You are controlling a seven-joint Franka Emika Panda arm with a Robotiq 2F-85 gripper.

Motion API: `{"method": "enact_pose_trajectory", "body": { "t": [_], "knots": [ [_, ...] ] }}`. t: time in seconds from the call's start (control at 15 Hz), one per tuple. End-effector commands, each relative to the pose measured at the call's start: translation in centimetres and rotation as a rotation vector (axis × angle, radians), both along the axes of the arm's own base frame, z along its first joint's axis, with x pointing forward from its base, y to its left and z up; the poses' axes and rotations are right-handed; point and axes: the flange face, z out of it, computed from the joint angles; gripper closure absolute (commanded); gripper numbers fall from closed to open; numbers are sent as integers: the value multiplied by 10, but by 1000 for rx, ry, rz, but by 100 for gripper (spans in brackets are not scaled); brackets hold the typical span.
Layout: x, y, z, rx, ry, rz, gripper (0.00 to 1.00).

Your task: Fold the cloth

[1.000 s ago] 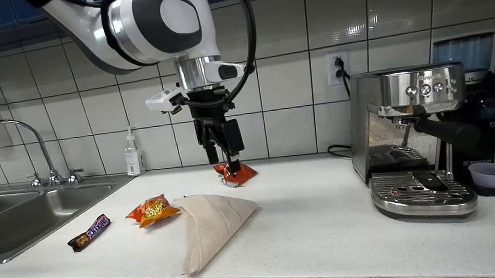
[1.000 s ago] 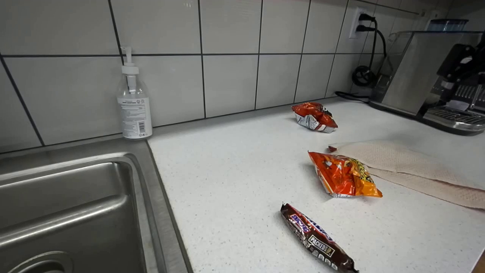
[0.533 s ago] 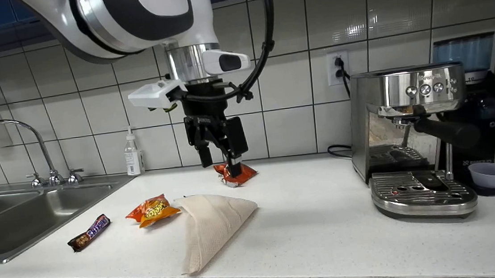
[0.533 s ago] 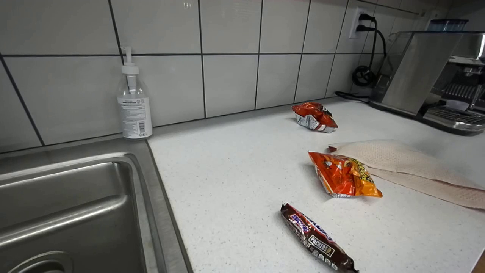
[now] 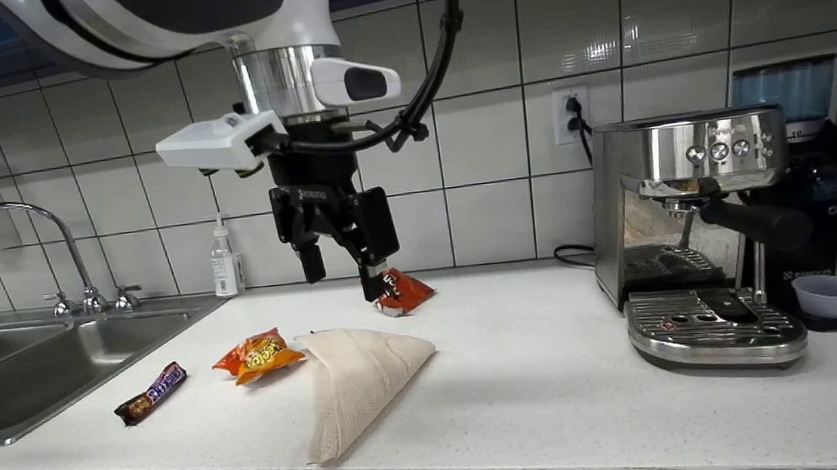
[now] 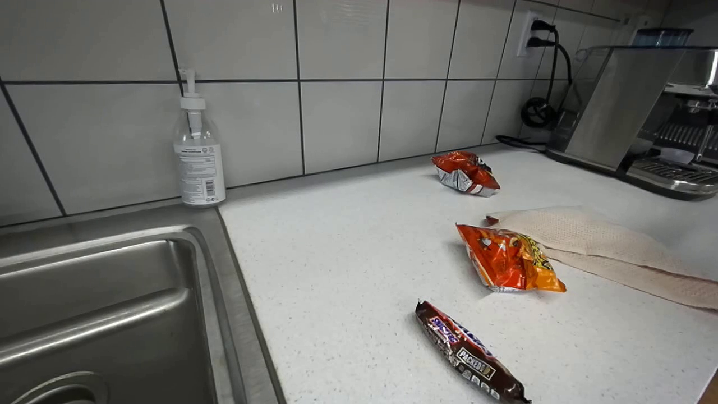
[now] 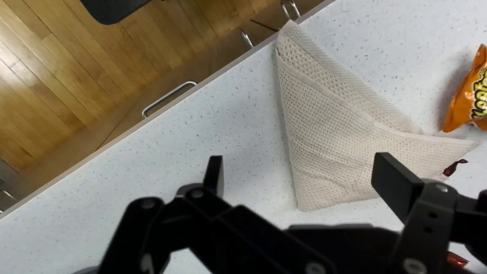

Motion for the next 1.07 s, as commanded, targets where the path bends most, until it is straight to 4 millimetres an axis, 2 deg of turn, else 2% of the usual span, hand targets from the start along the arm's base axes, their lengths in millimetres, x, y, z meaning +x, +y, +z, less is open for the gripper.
{"method": "enact_pose_trajectory", "body": {
  "t": [0.0,0.07,0.13,1.0],
  "knots": [
    [-23,13,11,11,-24,53,0],
    [-25,14,12,12,-25,60,0],
    [-9,5,6,5,-8,27,0],
    [-9,6,3,6,-1,29,0]
  ]
}}
